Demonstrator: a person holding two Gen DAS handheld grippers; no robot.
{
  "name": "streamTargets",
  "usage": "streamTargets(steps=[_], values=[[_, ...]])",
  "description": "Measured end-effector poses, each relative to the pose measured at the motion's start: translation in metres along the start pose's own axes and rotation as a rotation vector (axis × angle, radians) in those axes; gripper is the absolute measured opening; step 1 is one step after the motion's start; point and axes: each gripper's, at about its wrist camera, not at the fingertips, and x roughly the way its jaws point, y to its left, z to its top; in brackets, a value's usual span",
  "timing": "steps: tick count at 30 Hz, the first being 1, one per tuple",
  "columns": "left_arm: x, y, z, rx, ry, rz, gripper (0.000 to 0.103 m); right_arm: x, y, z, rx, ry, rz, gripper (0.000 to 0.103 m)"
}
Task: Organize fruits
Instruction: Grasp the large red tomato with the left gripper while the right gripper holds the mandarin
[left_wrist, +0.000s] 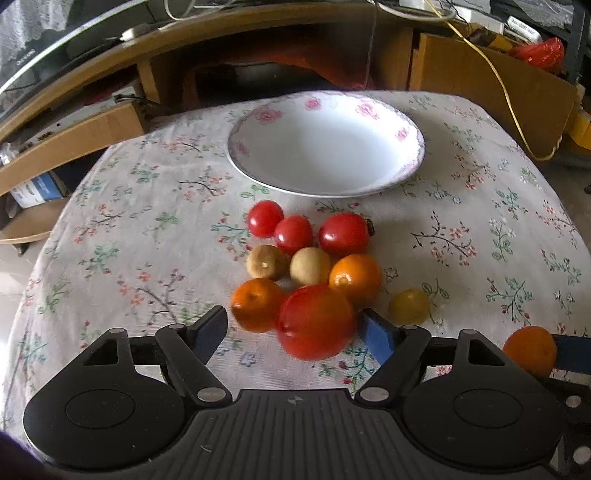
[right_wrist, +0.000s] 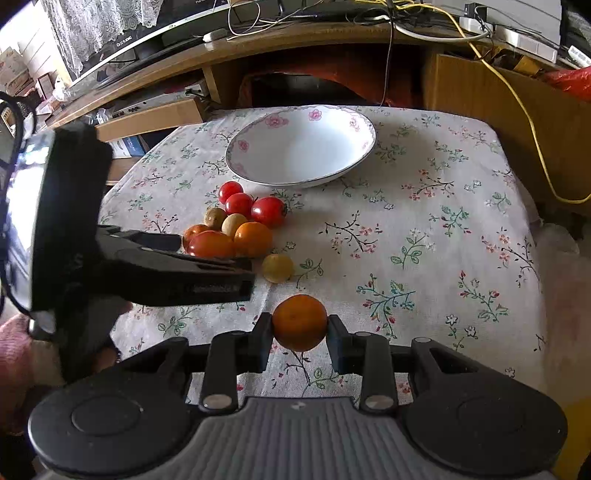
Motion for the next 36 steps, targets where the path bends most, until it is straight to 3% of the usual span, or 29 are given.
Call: streamTargets(steps=[2,9,11,15,19,21,23,25,32,36], values=[[0.003,-0.001,-0.003,0.010,-0.009,0.008,0.080,0.001,-0.001,0.000,0.004,0.005,0.001,0.033],[-0.002,0.017,-0.007,-0.084,-0.007,-0.090,0.069,-0.002,0.000,-0.001,0.003,-0.006,-0.006,0.033],[-0.007,0.018,-0.010,-0.087,-0.003,-0.107,0.059,-0.004,0.000,-0.002,0.001,-0.007,-0.011,0.033],[-0.018,0.017,-0.020,-0.064,0.008,-0.093,0.053,-0.005,0.000,-0.003,-0.003,-0.014,-0.024,0.033],[-0.022,0.022,-0.024,-0.085,0.007,-0.091,0.058,-0.010,-0.002,-0.007,0.002,-0.020,-0.031,0.033],[-0.026,0.023,-0.021,-0.092,-0.010,-0.103,0.068,-0.013,-0.003,-0.009,0.004,-0.023,-0.031,0.033],[-0.028,0.021,-0.019,-0.080,-0.029,-0.107,0.084,-0.014,-0.005,-0.011,0.008,-0.022,-0.032,0.033],[-0.025,0.016,-0.018,-0.059,-0.032,-0.093,0.085,-0.013,-0.006,-0.011,0.010,-0.020,-0.032,0.033],[-0.014,0.012,-0.026,-0.026,-0.005,-0.059,0.073,-0.011,-0.003,-0.008,-0.001,-0.021,-0.025,0.033],[-0.015,0.017,-0.022,-0.064,-0.018,-0.077,0.055,-0.011,0.001,-0.008,-0.014,-0.025,-0.021,0.033]])
